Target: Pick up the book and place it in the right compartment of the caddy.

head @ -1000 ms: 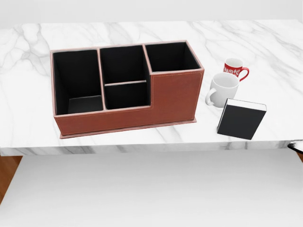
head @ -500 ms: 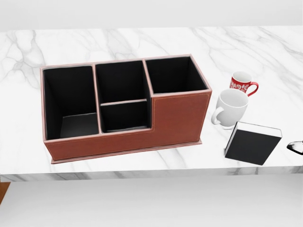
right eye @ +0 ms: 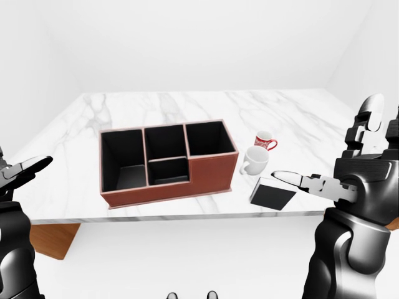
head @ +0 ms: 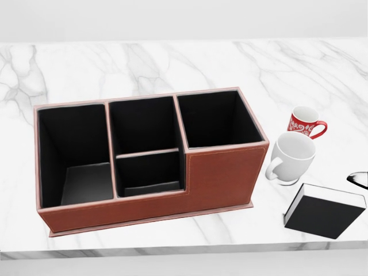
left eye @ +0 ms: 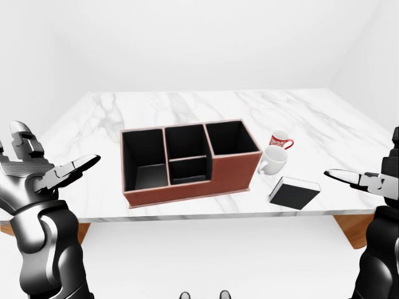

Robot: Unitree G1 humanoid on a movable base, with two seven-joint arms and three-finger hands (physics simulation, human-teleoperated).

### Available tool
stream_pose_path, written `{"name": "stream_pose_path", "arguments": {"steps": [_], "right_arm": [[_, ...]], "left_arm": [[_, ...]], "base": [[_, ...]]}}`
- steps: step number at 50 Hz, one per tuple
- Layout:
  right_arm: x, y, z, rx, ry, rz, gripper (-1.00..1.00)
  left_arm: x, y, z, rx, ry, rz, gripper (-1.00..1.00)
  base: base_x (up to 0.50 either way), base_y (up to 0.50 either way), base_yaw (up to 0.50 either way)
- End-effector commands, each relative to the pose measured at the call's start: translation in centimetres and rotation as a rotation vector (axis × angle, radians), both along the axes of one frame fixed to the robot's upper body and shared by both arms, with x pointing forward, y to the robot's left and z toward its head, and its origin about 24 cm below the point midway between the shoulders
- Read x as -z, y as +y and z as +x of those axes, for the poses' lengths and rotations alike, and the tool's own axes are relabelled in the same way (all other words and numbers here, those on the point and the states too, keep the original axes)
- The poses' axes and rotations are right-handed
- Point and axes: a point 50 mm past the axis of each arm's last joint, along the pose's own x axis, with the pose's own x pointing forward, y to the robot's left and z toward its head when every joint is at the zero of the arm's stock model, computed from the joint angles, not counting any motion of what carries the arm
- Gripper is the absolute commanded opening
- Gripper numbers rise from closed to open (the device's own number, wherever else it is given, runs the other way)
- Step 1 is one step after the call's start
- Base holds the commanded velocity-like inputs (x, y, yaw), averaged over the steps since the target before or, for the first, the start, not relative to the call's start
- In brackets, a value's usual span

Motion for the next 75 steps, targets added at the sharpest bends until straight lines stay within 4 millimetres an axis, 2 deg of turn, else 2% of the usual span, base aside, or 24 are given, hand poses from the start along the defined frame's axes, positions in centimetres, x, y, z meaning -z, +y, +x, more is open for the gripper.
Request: {"name": "stream_pose_path", "arguments": {"steps": [1, 23, 33, 39, 40, 41, 42, 44, 45, 50, 54, 59, 75], "right_arm": [[0.1, -0.1, 0.1, 0.001, 0.006, 0.0, 1.0], [0.0, 0.0, -0.2, 0.01, 0.001, -0.006, 1.0], [0.8, 1.3, 1.2, -0.052, 0.094, -0.155, 1.0], [-0.8, 2.5, 0.1, -0.049, 0.075, -0.369, 1.0], [-1.2, 3.2, -0.5, -0.042, 0.082, -0.479, 1.0], [-1.2, 3.7, -0.6, -0.041, 0.11, -0.557, 1.0], [-0.2, 4.3, -0.4, -0.068, 0.188, -0.64, 1.0], [0.2, 4.4, -0.4, -0.05, 0.231, -0.681, 1.0], [1.5, 4.0, 0.3, -0.025, 0.323, -0.698, 1.0], [2.1, 3.8, 0.0, 0.012, 0.412, -0.777, 1.0], [3.2, 3.5, 0.4, 0.019, 0.494, -0.786, 1.0], [3.3, 3.5, 0.2, 0.031, 0.52, -0.807, 1.0], [6.2, 2.3, 0.7, 0.053, 0.716, -0.821, 1.0]], "left_arm": [[-0.1, 0.0, 0.0, -0.001, -0.003, -0.001, 1.0], [0.0, 0.1, 0.0, -0.004, -0.001, -0.003, 1.0], [0.1, 0.0, 0.1, -0.004, 0.004, -0.002, 1.0], [0.0, 0.0, 0.0, -0.004, 0.002, 0.0, 1.0], [0.0, 0.0, 0.1, -0.004, 0.004, 0.001, 1.0], [0.0, 0.0, 0.1, -0.004, 0.004, 0.002, 1.0], [0.0, 0.0, 0.0, -0.002, 0.003, 0.002, 1.0], [-0.1, 0.0, -0.1, -0.002, -0.003, 0.003, 1.0], [-0.1, 0.1, -0.1, -0.004, -0.005, 0.001, 1.0], [-0.1, 0.1, 0.0, -0.004, -0.003, -0.001, 1.0], [0.2, 0.1, 0.1, -0.003, 0.011, -0.003, 1.0], [0.2, 0.1, 0.1, -0.005, 0.008, -0.003, 1.0], [0.2, 0.1, 0.2, -0.003, 0.013, -0.002, 1.0]], "base": [[0.3, 0.0, 0.0], [0.29, 0.0, 0.0], [0.0, 0.0, 0.0], [0.0, 0.0, 0.0], [0.0, 0.0, 0.0], [0.0, 0.0, 0.0], [0.0, 0.0, 0.0], [0.0, 0.0, 0.0], [0.0, 0.0, 0.0], [0.0, 0.0, 0.0], [0.0, 0.0, 0.0], [0.0, 0.0, 0.0], [0.0, 0.0, 0.0]]}}
